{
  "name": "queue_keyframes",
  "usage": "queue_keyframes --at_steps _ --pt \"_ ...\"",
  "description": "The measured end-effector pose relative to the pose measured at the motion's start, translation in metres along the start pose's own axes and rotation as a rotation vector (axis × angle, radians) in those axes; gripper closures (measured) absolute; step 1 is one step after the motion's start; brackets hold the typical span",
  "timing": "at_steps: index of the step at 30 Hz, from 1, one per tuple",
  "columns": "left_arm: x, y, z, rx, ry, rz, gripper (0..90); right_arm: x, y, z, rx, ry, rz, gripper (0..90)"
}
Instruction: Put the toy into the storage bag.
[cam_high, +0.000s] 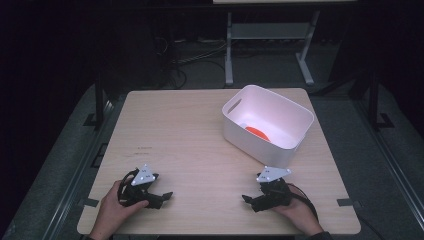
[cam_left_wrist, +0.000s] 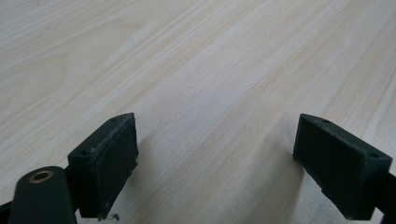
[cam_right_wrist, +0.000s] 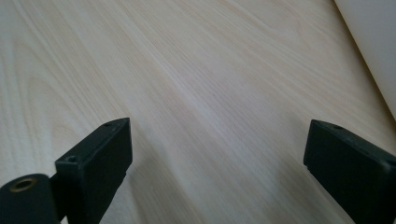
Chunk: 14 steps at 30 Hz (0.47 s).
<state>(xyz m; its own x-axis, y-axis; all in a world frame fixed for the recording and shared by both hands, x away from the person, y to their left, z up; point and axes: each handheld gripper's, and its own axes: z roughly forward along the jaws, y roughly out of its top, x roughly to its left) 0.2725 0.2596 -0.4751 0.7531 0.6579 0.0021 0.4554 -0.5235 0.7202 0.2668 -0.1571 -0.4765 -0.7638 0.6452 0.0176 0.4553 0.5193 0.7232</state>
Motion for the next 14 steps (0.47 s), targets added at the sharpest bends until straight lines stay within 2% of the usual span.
queue_keyframes --at_steps 5,14 --pt "0.0 0.0 -0.0001 0.001 0.0 0.0 12.9 -0.0039 -0.0067 -0.0006 0.007 -0.017 0.017 6.3" --pt "0.0 0.0 -0.0001 0.001 0.001 0.001 12.9 -0.0057 -0.0067 0.0 0.014 -0.011 0.025 5.9"
